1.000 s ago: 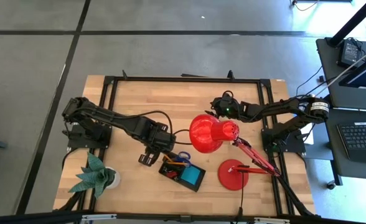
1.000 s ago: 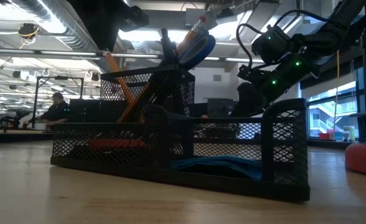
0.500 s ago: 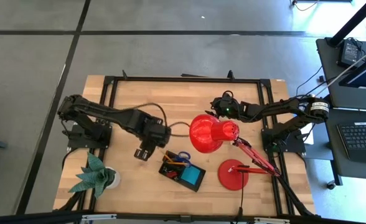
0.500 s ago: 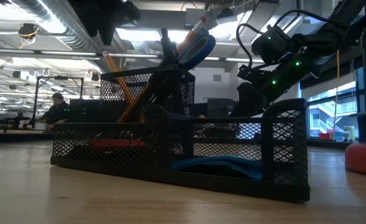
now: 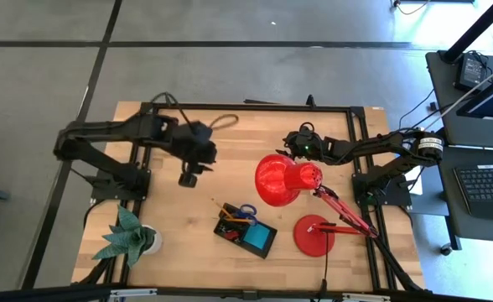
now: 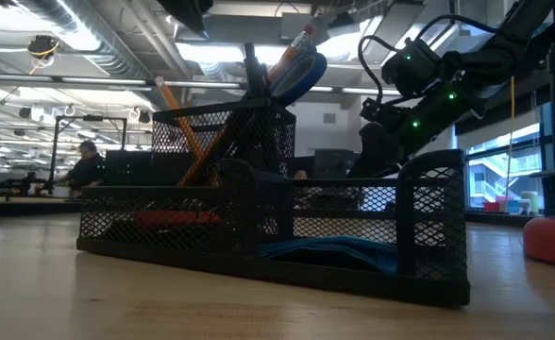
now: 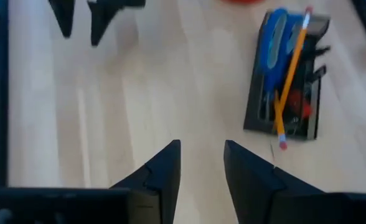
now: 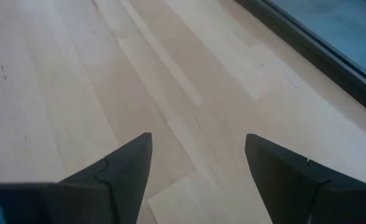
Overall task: Pick and place office supplies into organizer
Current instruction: Return to Home Position
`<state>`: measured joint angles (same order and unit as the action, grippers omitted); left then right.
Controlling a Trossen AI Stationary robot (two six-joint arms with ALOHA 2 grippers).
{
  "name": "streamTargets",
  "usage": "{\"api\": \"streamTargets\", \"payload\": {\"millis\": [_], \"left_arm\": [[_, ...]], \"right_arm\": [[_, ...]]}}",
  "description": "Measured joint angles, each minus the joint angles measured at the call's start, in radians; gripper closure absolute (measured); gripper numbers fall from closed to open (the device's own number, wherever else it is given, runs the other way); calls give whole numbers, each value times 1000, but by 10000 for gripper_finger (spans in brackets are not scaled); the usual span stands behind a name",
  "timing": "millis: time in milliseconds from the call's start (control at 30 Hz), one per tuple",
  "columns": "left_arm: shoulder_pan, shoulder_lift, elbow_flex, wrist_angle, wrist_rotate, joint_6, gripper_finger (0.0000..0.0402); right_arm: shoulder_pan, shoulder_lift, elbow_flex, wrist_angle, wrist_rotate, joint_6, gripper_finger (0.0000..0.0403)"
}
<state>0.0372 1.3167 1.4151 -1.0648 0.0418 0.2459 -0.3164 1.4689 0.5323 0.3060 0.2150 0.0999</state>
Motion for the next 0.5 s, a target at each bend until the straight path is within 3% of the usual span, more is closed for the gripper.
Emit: {"api": "streamTargets", "payload": {"millis": [167,333,500], "left_arm": [[105,-111,-187,189,165,29,291],[168,-205,-394,384,184,63,292],[221,-261,-593,596,272,78,293]], "right_arm": [[0,0,0,0,-26,-1,143],[0,0,0,0,-28,-5,143],[0,0,0,-2,-28,-4,143]]}}
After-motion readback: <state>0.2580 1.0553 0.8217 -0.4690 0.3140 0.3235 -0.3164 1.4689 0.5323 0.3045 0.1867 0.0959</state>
